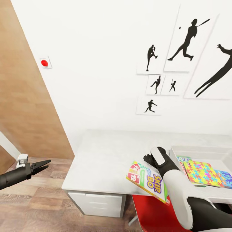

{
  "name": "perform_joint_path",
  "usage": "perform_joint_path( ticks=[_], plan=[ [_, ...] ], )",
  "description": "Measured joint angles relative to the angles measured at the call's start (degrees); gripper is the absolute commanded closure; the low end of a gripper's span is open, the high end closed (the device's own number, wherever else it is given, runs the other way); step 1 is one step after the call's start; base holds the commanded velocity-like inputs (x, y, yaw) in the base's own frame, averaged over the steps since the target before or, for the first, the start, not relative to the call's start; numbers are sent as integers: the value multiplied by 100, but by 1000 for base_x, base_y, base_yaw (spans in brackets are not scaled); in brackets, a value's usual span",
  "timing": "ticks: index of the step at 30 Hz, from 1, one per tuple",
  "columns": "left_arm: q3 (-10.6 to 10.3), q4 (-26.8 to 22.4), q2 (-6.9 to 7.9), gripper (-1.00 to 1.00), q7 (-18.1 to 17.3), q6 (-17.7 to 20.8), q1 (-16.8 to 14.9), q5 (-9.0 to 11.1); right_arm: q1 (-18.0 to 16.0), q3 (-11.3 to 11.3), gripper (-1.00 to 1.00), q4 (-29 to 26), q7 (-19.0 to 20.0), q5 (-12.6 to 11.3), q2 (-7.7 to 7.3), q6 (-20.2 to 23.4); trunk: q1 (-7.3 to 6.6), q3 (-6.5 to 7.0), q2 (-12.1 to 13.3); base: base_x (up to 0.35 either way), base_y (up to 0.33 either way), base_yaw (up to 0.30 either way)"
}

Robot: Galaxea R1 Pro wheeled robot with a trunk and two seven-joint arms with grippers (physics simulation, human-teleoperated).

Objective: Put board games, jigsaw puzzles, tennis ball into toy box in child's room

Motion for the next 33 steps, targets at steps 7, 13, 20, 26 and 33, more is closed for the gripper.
perform_joint_path(
  ticks=[7,13,20,26,33],
  plan=[
    [0,0,0,-100,-4,-87,-4,-2,0,15,-100,0,0,0,0,0,0,-66,0,0,0,0],
    [0,0,0,-100,-4,-96,-4,-3,0,17,-100,0,0,0,-7,0,0,-123,0,0,0,0],
    [0,0,0,-100,-8,-96,-6,-2,0,21,-100,0,0,0,-5,0,0,-189,0,0,0,0],
    [0,0,0,-100,-10,-97,-6,-2,0,25,-100,0,0,1,-9,0,0,-246,0,0,0,0],
    [0,0,0,-100,-10,-97,-5,-2,0,25,-100,0,0,0,-6,0,0,-312,-1,0,0,0]
  ],
)
